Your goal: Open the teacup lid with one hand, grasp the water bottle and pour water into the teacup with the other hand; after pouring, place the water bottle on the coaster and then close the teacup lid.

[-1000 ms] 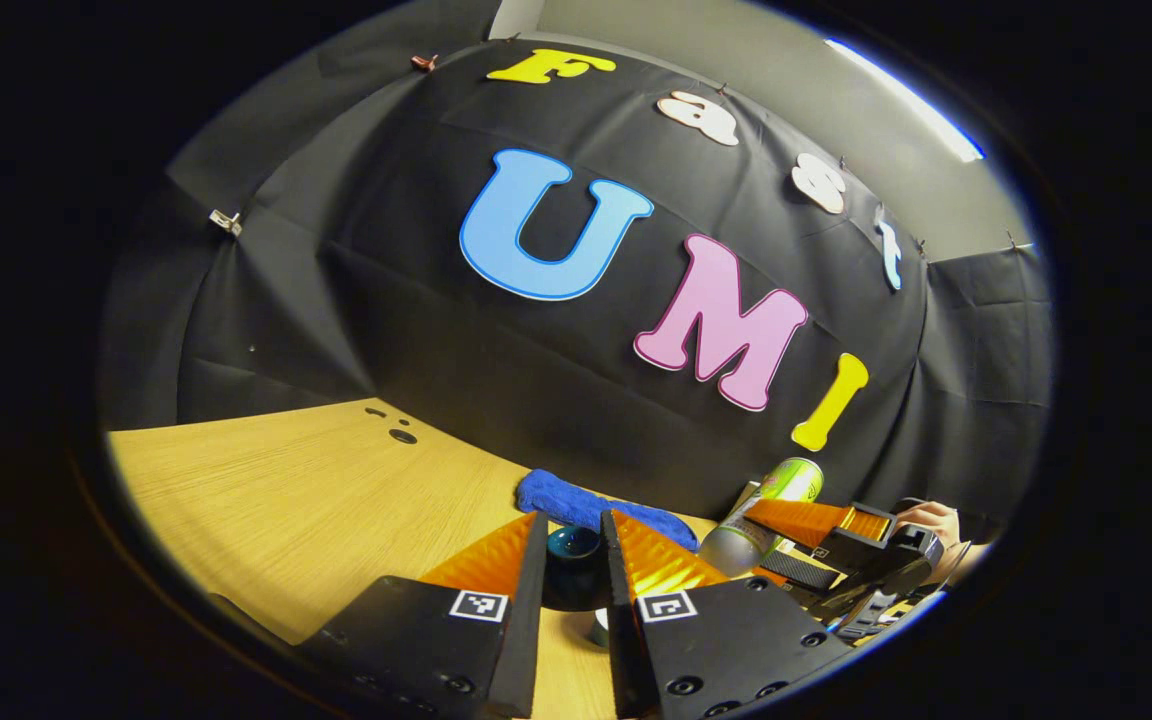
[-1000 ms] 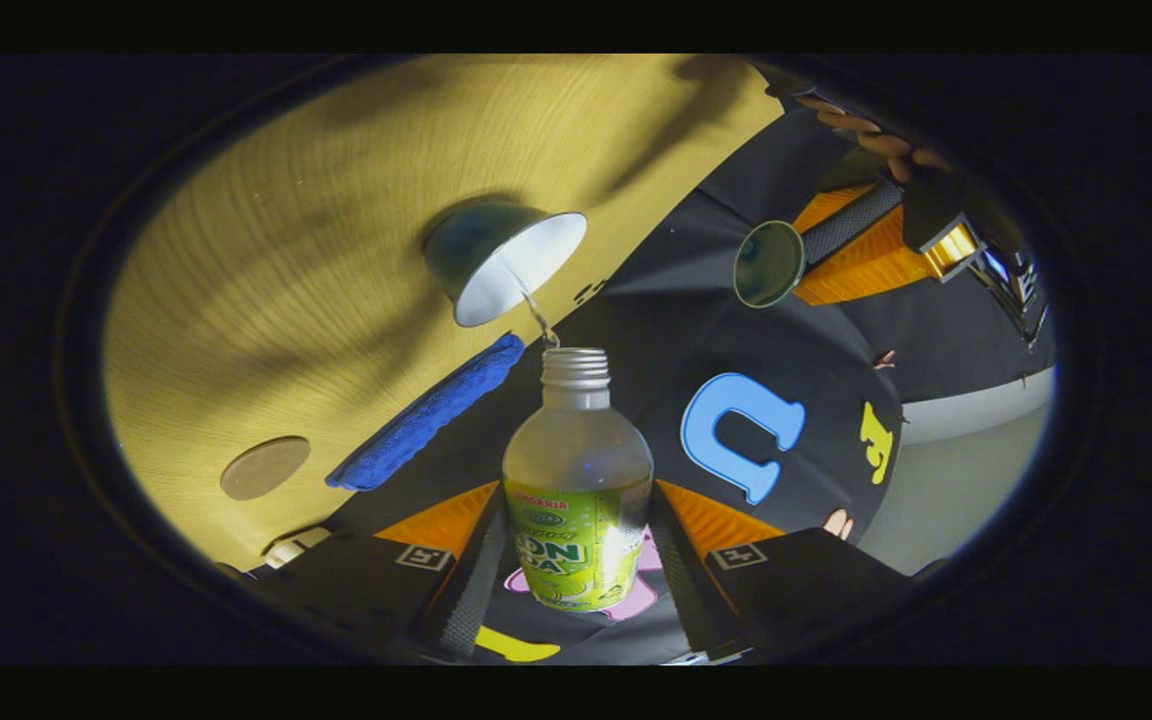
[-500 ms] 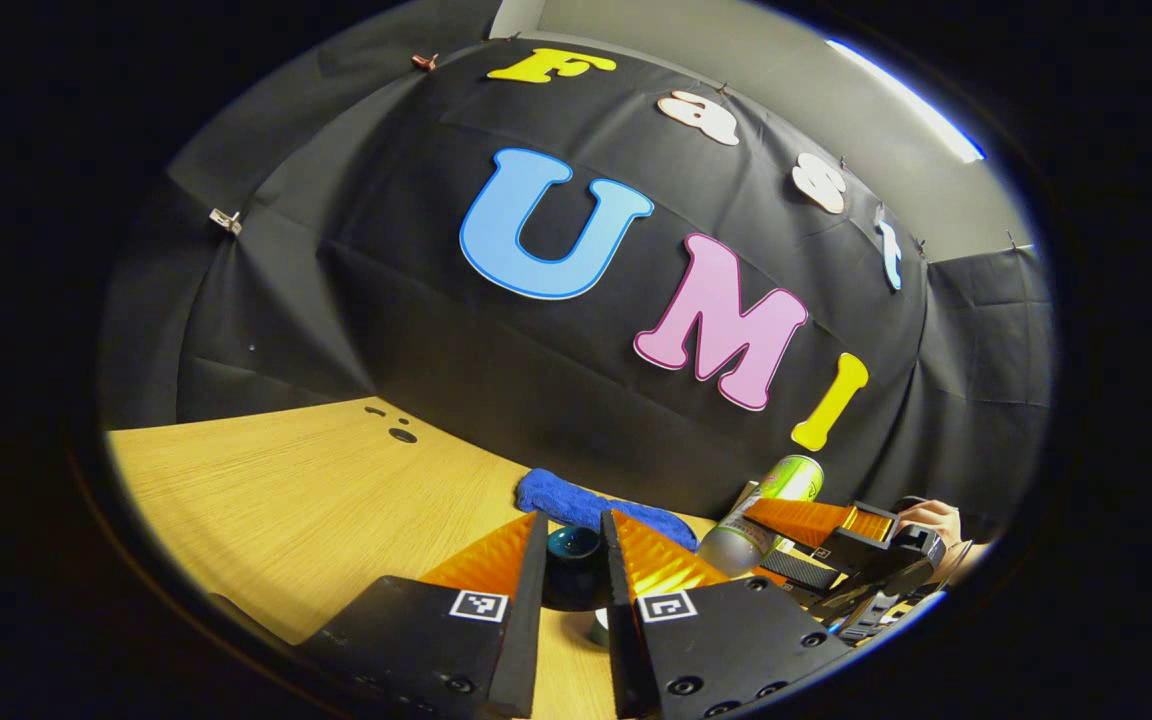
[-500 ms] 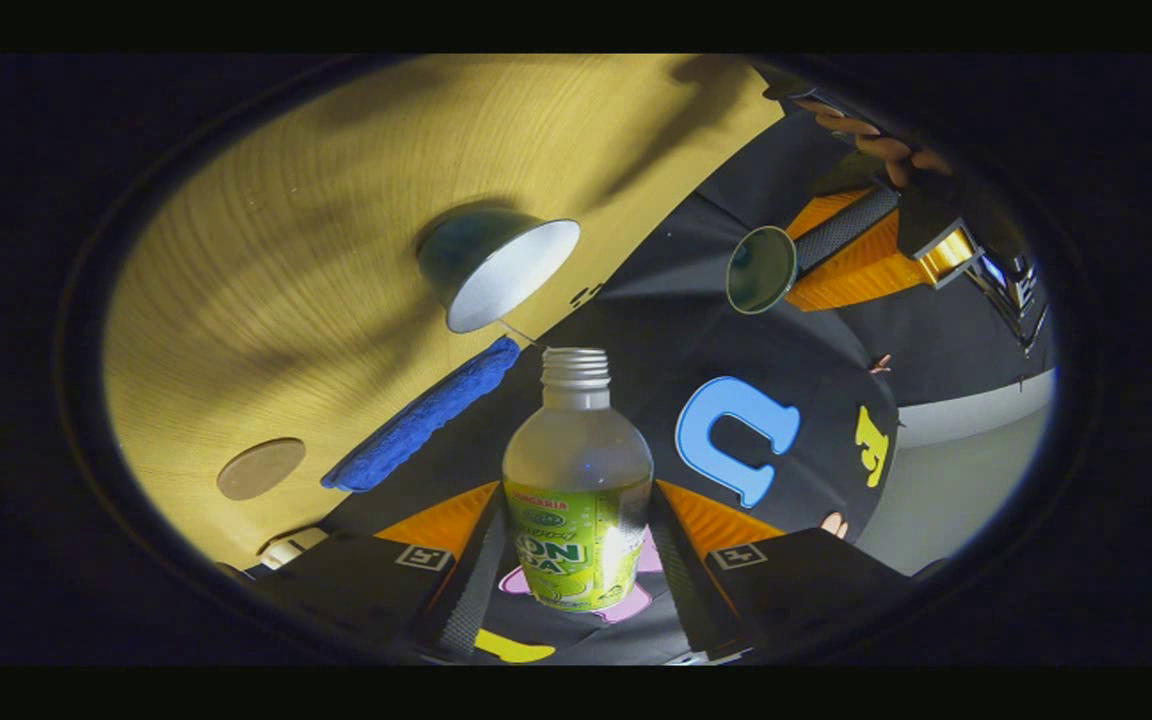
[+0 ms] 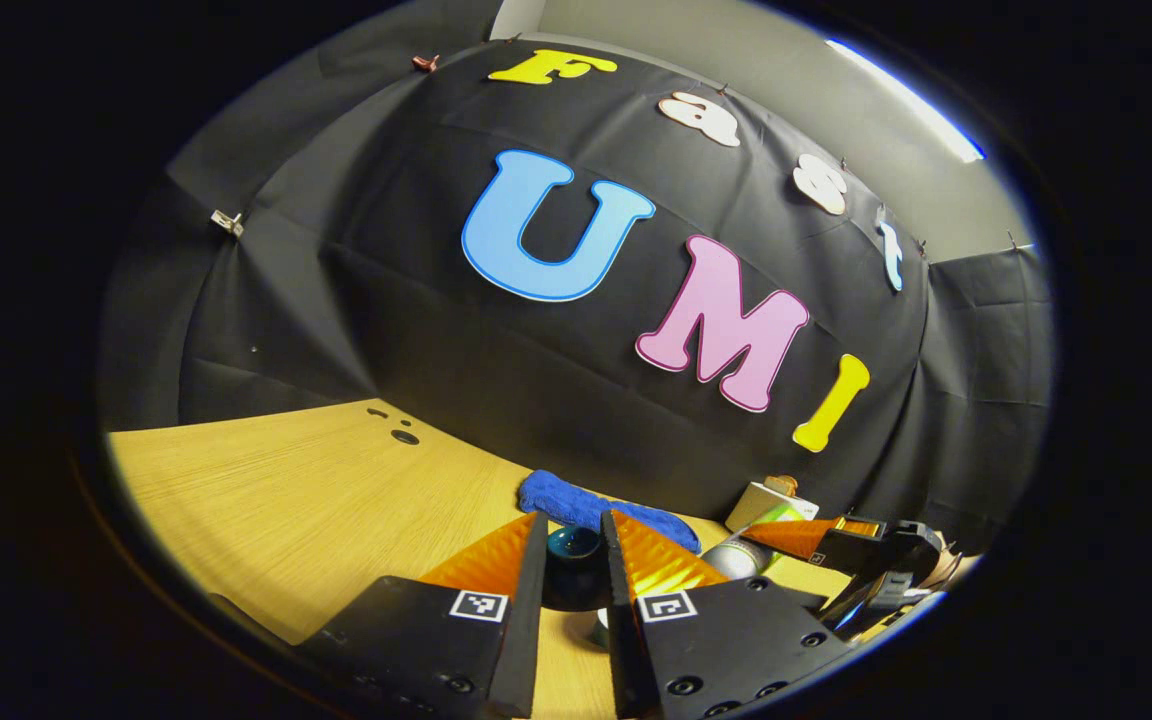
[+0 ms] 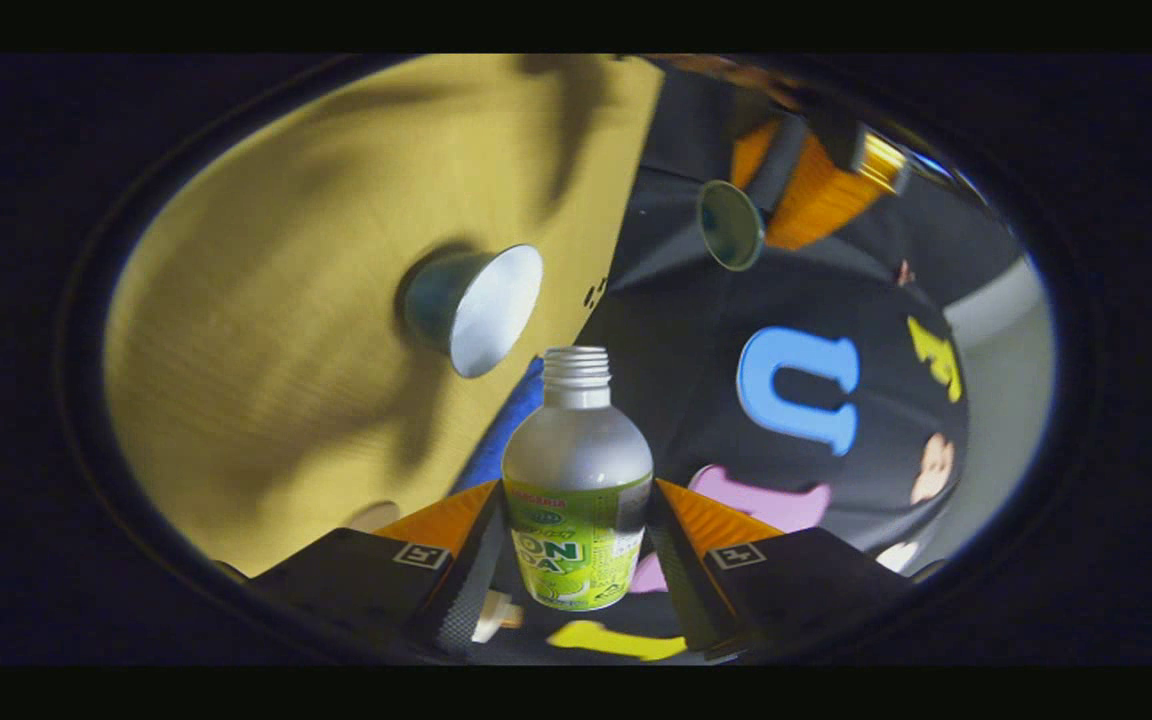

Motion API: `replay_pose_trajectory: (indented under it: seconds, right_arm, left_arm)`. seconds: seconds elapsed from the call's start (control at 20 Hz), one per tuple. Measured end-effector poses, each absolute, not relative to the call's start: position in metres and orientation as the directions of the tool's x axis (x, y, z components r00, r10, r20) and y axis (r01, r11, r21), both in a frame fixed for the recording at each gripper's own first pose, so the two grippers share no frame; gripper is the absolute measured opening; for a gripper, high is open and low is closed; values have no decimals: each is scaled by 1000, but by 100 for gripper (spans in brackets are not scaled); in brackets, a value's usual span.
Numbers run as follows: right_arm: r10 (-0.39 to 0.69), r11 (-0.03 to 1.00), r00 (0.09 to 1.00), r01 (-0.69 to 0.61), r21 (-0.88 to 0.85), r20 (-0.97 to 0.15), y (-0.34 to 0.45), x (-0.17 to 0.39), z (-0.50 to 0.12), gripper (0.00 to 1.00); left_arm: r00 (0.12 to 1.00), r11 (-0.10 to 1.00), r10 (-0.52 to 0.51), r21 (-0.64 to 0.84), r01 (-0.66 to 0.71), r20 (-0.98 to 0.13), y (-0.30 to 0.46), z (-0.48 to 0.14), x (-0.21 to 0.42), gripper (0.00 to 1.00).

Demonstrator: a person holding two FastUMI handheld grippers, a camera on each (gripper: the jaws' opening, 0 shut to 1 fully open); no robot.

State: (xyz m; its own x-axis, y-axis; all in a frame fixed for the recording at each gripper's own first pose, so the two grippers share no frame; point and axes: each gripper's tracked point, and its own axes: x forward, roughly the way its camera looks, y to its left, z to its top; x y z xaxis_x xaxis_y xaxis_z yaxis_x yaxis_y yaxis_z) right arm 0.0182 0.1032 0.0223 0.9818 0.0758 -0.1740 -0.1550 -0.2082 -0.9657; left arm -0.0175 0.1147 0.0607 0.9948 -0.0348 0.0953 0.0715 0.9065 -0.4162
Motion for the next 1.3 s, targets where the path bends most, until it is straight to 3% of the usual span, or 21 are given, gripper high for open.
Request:
replay_pose_trajectory:
  seconds: [0.1,0.25,0.45,0.6,0.75,1.0,1.3]
  right_arm:
    - [80,81,968,-242,-967,-236,105,11,9,78]
    - [146,494,945,-325,-806,-291,116,4,-5,79]
    - [209,820,956,-286,-496,-205,105,5,22,78]
    - [232,930,964,-259,-261,-127,82,7,46,77]
    - [187,974,979,-195,-113,-76,48,11,53,77]
    - [139,990,989,-141,-15,-57,1,21,45,77]
    - [90,996,993,-91,-15,-75,-24,31,28,77]
  left_arm:
    - [995,906,-33,-419,69,92,116,60,-17,33]
    - [995,906,-33,-417,69,93,116,60,-17,33]
    - [995,905,-35,-420,69,90,115,59,-17,33]
    - [995,904,-38,-422,72,87,113,58,-16,33]
    - [996,902,-44,-425,75,83,112,58,-16,33]
    - [996,900,-46,-428,76,79,110,55,-14,33]
    - [996,899,-52,-430,79,73,109,53,-13,33]
